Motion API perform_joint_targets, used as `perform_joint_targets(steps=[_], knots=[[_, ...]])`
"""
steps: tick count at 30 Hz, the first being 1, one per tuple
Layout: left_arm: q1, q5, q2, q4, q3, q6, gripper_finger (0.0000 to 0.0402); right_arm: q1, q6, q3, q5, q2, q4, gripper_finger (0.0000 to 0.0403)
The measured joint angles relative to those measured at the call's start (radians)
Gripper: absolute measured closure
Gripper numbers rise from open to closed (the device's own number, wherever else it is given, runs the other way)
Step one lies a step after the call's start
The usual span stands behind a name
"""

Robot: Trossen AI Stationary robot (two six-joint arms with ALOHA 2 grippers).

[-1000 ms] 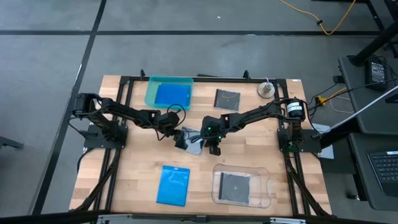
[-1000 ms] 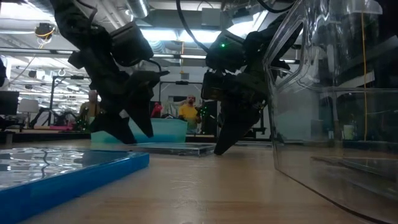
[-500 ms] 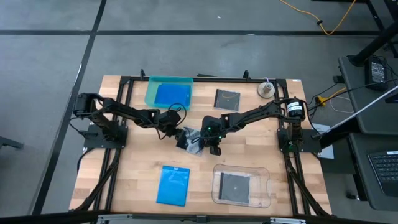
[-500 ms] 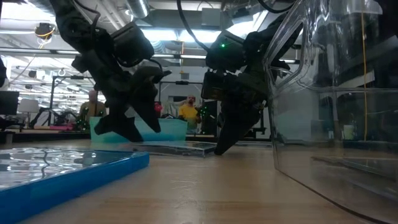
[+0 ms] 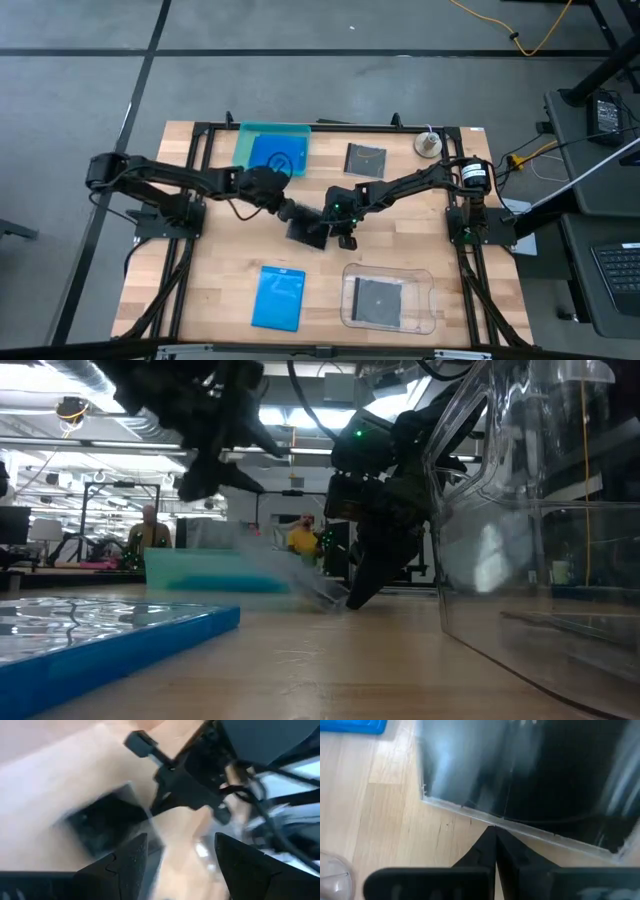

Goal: Pick & place jewel cases by type
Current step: Put the bottom black CD case into the transparent bin

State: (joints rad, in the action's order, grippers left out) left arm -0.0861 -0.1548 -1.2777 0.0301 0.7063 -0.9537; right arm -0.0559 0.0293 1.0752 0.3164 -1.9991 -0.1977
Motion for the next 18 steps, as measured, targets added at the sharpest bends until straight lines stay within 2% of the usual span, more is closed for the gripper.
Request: perform_joint_targets(steps=[4, 8, 12, 18], knots=[[0.014, 0.052, -0.085, 0.148, 0.043, 0.065, 0.0192, 0.000, 0.005, 0.000, 0.000, 0.000, 0.004, 0.0394], [0.014, 0.047, -0.171, 0.125, 0.039, 0.051, 0.0202, 0.000, 0.001, 0.000, 0.000, 0.000, 0.000, 0.0394], [0.014, 0.069, -0.205, 0.114, 0.039, 0.059, 0.0212, 0.000, -0.006, -0.006, 0.001, 0.001, 0.006, 0.0394], [0.029, 0.129, -0.206, 0.348, 0.038, 0.024, 0.0224, 0.000, -0.062, -0.061, 0.034, 0.006, 0.100, 0.0394]])
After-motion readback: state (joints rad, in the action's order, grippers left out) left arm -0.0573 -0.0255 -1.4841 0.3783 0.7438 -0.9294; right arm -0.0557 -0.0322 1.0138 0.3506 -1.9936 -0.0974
